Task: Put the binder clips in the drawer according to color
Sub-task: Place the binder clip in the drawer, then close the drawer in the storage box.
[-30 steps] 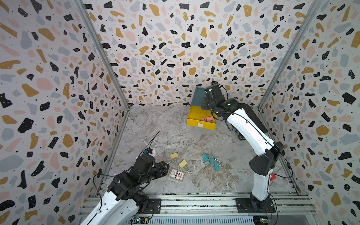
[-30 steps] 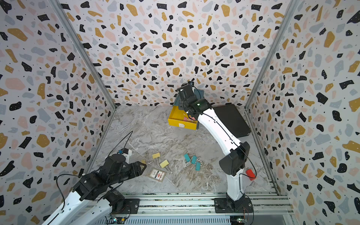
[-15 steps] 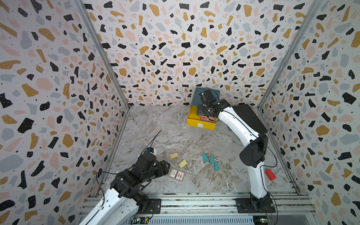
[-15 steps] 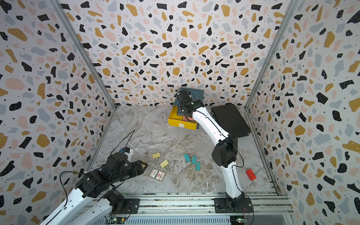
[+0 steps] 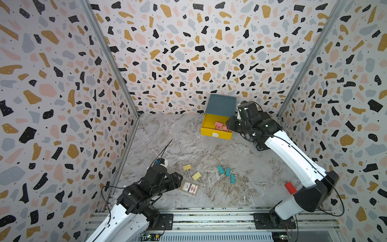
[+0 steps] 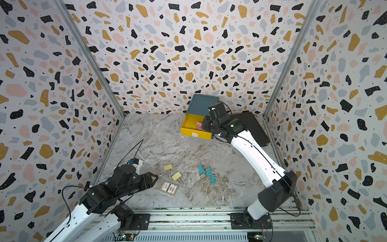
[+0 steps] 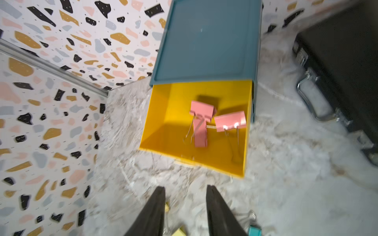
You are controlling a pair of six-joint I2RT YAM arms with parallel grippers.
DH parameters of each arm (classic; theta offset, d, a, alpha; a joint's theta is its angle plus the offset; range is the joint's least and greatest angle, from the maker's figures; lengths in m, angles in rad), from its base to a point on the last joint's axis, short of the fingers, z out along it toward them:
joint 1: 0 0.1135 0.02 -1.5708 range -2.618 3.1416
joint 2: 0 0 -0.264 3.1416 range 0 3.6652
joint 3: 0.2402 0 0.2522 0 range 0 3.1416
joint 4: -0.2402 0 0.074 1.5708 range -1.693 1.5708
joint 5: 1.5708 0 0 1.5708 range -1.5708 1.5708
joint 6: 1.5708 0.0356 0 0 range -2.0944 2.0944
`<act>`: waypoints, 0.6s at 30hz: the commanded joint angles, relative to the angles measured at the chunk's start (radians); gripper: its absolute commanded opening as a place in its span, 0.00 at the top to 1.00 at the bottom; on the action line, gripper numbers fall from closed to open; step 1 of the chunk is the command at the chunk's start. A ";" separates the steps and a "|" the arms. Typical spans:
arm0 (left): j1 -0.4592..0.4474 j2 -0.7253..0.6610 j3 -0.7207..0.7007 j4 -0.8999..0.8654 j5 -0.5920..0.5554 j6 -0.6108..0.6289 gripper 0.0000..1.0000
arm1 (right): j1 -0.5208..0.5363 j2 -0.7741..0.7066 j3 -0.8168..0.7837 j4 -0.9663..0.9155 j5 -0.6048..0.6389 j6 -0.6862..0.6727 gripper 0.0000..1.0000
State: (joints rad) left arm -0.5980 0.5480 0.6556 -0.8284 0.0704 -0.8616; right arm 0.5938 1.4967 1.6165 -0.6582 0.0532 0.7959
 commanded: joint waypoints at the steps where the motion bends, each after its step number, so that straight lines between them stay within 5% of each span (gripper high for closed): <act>1: -0.004 -0.009 0.018 0.025 0.004 -0.007 0.29 | 0.005 -0.033 -0.172 0.169 -0.120 0.117 0.69; 11: -0.005 -0.002 0.024 0.029 -0.001 -0.008 0.29 | 0.023 0.058 -0.320 0.411 -0.209 0.247 0.74; 18: -0.003 0.005 0.023 0.032 -0.001 -0.008 0.30 | 0.036 0.103 -0.355 0.495 -0.127 0.291 0.76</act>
State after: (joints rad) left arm -0.5980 0.5488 0.6556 -0.8284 0.0700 -0.8677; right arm 0.6228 1.6150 1.2705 -0.2436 -0.1173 1.0454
